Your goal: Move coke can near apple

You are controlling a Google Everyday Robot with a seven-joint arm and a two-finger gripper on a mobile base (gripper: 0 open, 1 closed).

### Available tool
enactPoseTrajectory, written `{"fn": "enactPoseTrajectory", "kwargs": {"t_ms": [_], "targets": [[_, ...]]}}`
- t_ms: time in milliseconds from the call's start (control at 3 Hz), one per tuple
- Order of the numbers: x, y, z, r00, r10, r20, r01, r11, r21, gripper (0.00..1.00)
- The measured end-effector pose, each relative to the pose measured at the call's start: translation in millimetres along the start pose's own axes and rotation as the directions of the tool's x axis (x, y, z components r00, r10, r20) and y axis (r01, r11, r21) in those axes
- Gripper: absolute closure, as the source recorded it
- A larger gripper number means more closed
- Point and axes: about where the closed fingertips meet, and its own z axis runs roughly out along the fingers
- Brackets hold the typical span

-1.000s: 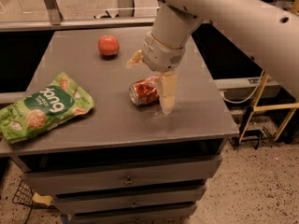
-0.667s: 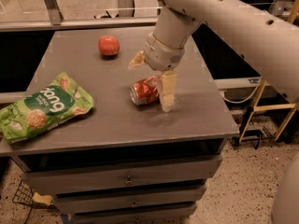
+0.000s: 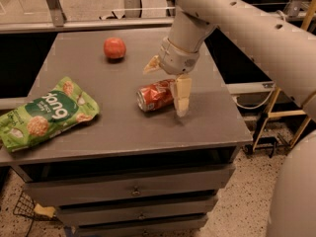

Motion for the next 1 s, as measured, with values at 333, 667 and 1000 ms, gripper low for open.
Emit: {"fn": "enactPoseTrajectory", "kwargs": {"t_ms": [333,667,1000], "targets": [[10.0,0.0,-5.9,1.000,0.011,-0.015,-0.010,0.9999,0.007,0.13],[16.5,1.6,-9.4,1.000,0.018,-0.023,-0.018,0.9998,0.009,0.37],[18.7,4.9,-8.1,0.999,0.022,-0.028,-0.022,0.9998,0.002,0.60]]}}
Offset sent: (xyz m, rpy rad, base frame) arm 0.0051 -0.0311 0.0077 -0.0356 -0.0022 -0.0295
